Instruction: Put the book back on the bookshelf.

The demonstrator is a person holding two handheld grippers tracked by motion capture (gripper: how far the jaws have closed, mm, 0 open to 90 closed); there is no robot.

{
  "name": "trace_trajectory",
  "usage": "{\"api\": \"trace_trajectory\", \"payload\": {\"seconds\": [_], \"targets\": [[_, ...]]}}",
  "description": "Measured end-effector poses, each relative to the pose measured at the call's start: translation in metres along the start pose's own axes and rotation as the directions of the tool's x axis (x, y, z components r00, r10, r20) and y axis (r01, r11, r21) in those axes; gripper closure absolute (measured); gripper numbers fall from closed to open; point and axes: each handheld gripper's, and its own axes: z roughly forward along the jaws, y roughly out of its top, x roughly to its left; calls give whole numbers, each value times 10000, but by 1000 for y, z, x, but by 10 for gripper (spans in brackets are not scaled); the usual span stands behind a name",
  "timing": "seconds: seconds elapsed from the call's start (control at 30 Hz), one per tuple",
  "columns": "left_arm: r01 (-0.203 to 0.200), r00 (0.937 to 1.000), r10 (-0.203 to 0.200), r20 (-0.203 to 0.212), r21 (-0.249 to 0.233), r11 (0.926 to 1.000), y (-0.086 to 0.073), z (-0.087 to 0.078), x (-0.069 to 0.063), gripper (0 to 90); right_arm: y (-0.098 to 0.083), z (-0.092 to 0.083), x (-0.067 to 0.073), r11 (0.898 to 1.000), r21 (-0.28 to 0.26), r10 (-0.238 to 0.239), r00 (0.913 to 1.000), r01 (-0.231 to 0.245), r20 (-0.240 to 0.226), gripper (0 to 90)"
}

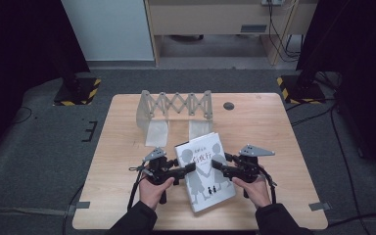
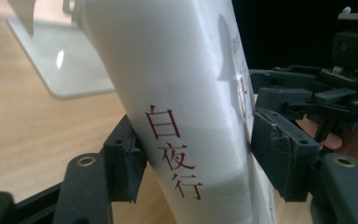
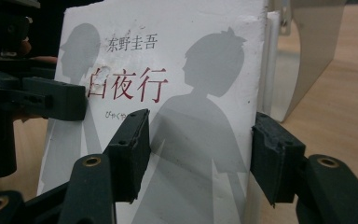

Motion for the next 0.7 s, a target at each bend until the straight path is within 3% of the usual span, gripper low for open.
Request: {"api": "trace_trajectory", "payload": {"seconds": [0.1,0.23,0.37,0.57,0.7], "targets": [[-514,9987,514,26,-271,9983,8,-2,-7,409,3,-4,1,9990,-405,-173,9998,176,69,444],[-859,9962,865,81,-538,9948,15,-3,-16,448,6,-9,2,9944,-969,-397,9990,416,220,455],[-1459,9892,1463,10,-659,9871,18,-2,-22,459,6,-14,2,9886,-1360,-611,9976,650,327,457],[-1937,9807,1955,67,-1046,9755,9,-2,-24,444,3,-20,2,9876,-1352,-778,9968,796,188,482],[-2073,9765,2130,336,-1250,9703,5,0,-24,443,0,-25,1,9875,-1337,-840,9965,833,9,497]]}}
